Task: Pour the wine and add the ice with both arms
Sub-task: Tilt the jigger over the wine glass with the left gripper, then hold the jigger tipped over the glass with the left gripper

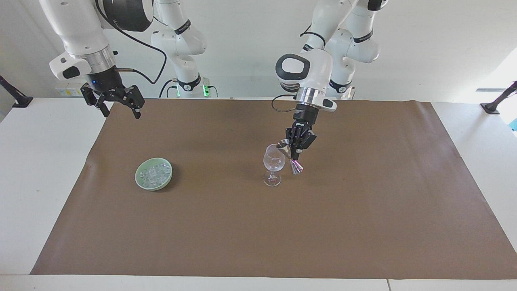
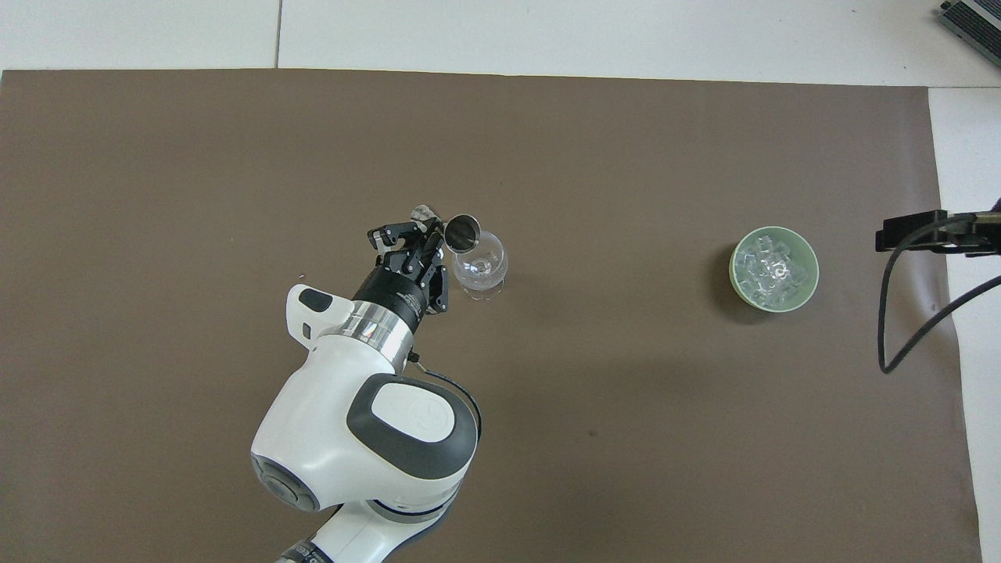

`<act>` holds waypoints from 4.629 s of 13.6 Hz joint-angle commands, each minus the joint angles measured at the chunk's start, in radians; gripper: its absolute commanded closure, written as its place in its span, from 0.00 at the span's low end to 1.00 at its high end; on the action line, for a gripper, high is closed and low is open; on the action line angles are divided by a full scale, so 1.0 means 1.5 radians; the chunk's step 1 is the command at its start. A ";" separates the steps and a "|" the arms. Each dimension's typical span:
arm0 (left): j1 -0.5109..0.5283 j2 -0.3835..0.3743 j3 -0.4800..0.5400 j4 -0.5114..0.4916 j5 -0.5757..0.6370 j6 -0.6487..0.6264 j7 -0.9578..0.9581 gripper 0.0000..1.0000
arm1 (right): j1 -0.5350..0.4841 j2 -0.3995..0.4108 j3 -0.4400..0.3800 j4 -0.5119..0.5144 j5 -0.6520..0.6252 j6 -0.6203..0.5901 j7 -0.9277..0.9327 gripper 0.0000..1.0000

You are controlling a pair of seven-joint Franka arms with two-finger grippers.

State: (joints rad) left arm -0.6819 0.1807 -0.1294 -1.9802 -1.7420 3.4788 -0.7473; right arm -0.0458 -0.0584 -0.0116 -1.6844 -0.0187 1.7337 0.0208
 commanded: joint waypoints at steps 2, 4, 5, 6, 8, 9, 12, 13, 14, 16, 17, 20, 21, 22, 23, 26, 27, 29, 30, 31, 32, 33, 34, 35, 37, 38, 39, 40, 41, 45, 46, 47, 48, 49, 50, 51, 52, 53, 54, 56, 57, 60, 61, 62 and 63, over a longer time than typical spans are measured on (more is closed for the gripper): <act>-0.017 0.006 0.015 0.011 0.009 0.017 0.052 1.00 | -0.006 -0.020 0.002 -0.027 0.011 0.016 -0.015 0.00; -0.017 0.006 0.016 0.010 0.009 0.017 0.063 1.00 | -0.006 -0.020 0.002 -0.027 0.011 0.016 -0.015 0.00; -0.017 0.006 0.016 0.010 0.012 0.017 0.073 1.00 | -0.006 -0.020 0.002 -0.027 0.011 0.016 -0.015 0.00; -0.017 0.006 0.017 0.010 0.015 0.017 0.084 1.00 | -0.006 -0.020 0.002 -0.027 0.011 0.016 -0.015 0.00; -0.017 0.009 0.018 0.009 0.024 0.017 0.100 1.00 | -0.006 -0.020 0.002 -0.028 0.011 0.016 -0.015 0.00; -0.017 0.009 0.018 0.009 0.024 0.017 0.122 1.00 | -0.006 -0.021 0.002 -0.029 0.011 0.016 -0.015 0.00; -0.016 0.009 0.018 0.010 0.026 0.017 0.176 1.00 | -0.006 -0.023 0.002 -0.031 0.011 0.017 -0.015 0.00; -0.016 0.009 0.017 0.011 0.026 0.017 0.189 1.00 | -0.007 -0.023 0.002 -0.032 0.011 0.017 -0.015 0.00; -0.016 0.009 0.017 0.010 0.026 0.017 0.198 1.00 | -0.007 -0.023 0.001 -0.032 0.011 0.017 -0.015 0.00; -0.016 0.009 0.017 0.011 0.026 0.017 0.216 1.00 | -0.007 -0.023 0.002 -0.032 0.011 0.017 -0.015 0.00; -0.016 0.009 0.017 0.012 0.026 0.017 0.222 1.00 | -0.006 -0.023 0.002 -0.032 0.011 0.017 -0.015 0.00; -0.016 0.009 0.017 0.013 0.027 0.017 0.241 1.00 | -0.006 -0.023 0.002 -0.032 0.011 0.017 -0.015 0.00; -0.016 0.009 0.017 0.014 0.027 0.017 0.248 1.00 | -0.007 -0.023 0.001 -0.032 0.011 0.017 -0.015 0.00; -0.016 0.009 0.017 0.014 0.027 0.017 0.252 1.00 | -0.007 -0.023 0.001 -0.032 0.011 0.017 -0.015 0.00; -0.016 0.009 0.018 0.015 0.027 0.017 0.262 1.00 | -0.007 -0.023 0.002 -0.032 0.011 0.017 -0.015 0.00; -0.017 0.009 0.017 0.016 0.032 0.017 0.286 1.00 | -0.006 -0.023 0.002 -0.032 0.011 0.017 -0.015 0.00; -0.017 0.009 0.017 0.016 0.037 0.017 0.289 1.00 | -0.006 -0.023 0.002 -0.032 0.011 0.017 -0.015 0.00; -0.017 0.009 0.017 0.016 0.045 0.017 0.295 1.00 | -0.007 -0.023 0.001 -0.032 0.011 0.017 -0.015 0.00; -0.016 0.010 0.018 0.016 0.047 0.017 0.296 1.00 | -0.006 -0.023 0.002 -0.032 0.011 0.017 -0.015 0.00; -0.016 0.010 0.017 0.016 0.051 0.017 0.300 1.00 | -0.006 -0.023 0.002 -0.032 0.011 0.017 -0.015 0.00; -0.016 0.010 0.017 0.016 0.052 0.017 0.305 1.00 | -0.006 -0.023 0.002 -0.032 0.011 0.018 -0.015 0.00; -0.016 0.010 0.017 0.016 0.052 0.017 0.315 1.00 | -0.007 -0.023 0.002 -0.032 0.011 0.018 -0.015 0.00; -0.017 0.010 0.017 0.017 0.052 0.017 0.324 1.00 | -0.006 -0.023 0.002 -0.032 0.011 0.018 -0.015 0.00; -0.017 0.010 0.017 0.018 0.052 0.017 0.331 1.00 | -0.006 -0.023 0.002 -0.032 0.011 0.018 -0.015 0.00; -0.016 0.009 0.016 0.018 0.052 0.017 0.351 1.00 | -0.006 -0.023 0.002 -0.032 0.011 0.018 -0.015 0.00; -0.016 0.009 0.016 0.018 0.052 0.016 0.364 1.00 | -0.006 -0.023 0.002 -0.032 0.011 0.018 -0.015 0.00; -0.016 0.009 0.015 0.018 0.052 0.016 0.376 1.00 | -0.006 -0.023 0.002 -0.032 0.011 0.018 -0.015 0.00; -0.017 0.009 0.015 0.018 0.052 0.016 0.389 1.00 | -0.006 -0.023 0.002 -0.032 0.011 0.022 -0.015 0.00; -0.016 0.009 0.015 0.018 0.052 0.016 0.393 1.00 | -0.006 -0.023 0.002 -0.032 0.011 0.025 -0.015 0.00; -0.017 0.009 0.015 0.018 0.052 0.016 0.410 1.00 | -0.006 -0.023 0.001 -0.032 0.011 0.025 -0.015 0.00; -0.017 0.010 0.015 0.019 0.052 0.016 0.416 1.00 | -0.006 -0.023 0.002 -0.032 0.011 0.025 -0.015 0.00; -0.017 0.009 0.015 0.019 0.052 0.016 0.420 1.00 | -0.006 -0.023 0.002 -0.032 0.011 0.025 -0.015 0.00; -0.017 0.009 0.015 0.019 0.052 0.016 0.426 1.00 | -0.006 -0.023 0.002 -0.032 0.011 0.025 -0.015 0.00; -0.017 0.009 0.015 0.020 0.052 0.016 0.431 1.00 | -0.006 -0.023 0.002 -0.032 0.011 0.024 -0.015 0.00; -0.017 0.010 0.015 0.026 0.053 0.016 0.434 1.00 | -0.005 -0.023 0.002 -0.032 0.011 0.024 -0.015 0.00; -0.017 0.010 0.014 0.030 0.053 0.016 0.436 1.00 | -0.005 -0.023 0.002 -0.031 0.011 0.024 -0.015 0.00; -0.017 0.010 0.014 0.030 0.053 0.016 0.445 1.00 | -0.005 -0.023 0.002 -0.031 0.011 0.024 -0.015 0.00; -0.017 0.011 0.014 0.030 0.053 0.016 0.456 1.00 | -0.005 -0.023 0.002 -0.031 0.011 0.024 -0.015 0.00; -0.017 0.010 0.014 0.030 0.053 0.016 0.462 1.00 | -0.004 -0.023 0.002 -0.031 0.011 0.025 -0.015 0.00; -0.017 0.011 0.014 0.030 0.053 0.016 0.472 1.00 | -0.002 -0.023 0.002 -0.031 0.011 0.024 -0.015 0.00; -0.017 0.011 0.014 0.030 0.053 0.016 0.482 1.00 | -0.001 -0.023 0.002 -0.031 0.011 0.025 -0.015 0.00; -0.017 0.010 0.014 0.030 0.053 0.016 0.497 1.00 | -0.002 -0.023 0.002 -0.032 0.011 0.025 -0.015 0.00; -0.017 0.011 0.014 0.030 0.053 0.016 0.504 1.00 | -0.002 -0.024 0.002 -0.032 0.011 0.015 -0.015 0.00; -0.016 0.010 0.014 0.030 0.053 0.016 0.510 1.00 | -0.003 -0.024 0.001 -0.032 0.011 0.013 -0.016 0.00; -0.016 0.010 0.014 0.030 0.053 0.016 0.511 1.00 | -0.005 -0.023 0.002 -0.032 0.011 0.014 -0.019 0.00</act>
State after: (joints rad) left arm -0.6877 0.1858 -0.1225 -1.9555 -1.6721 3.4812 0.0017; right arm -0.0448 -0.0693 -0.0097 -1.7018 -0.0187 1.7476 0.0208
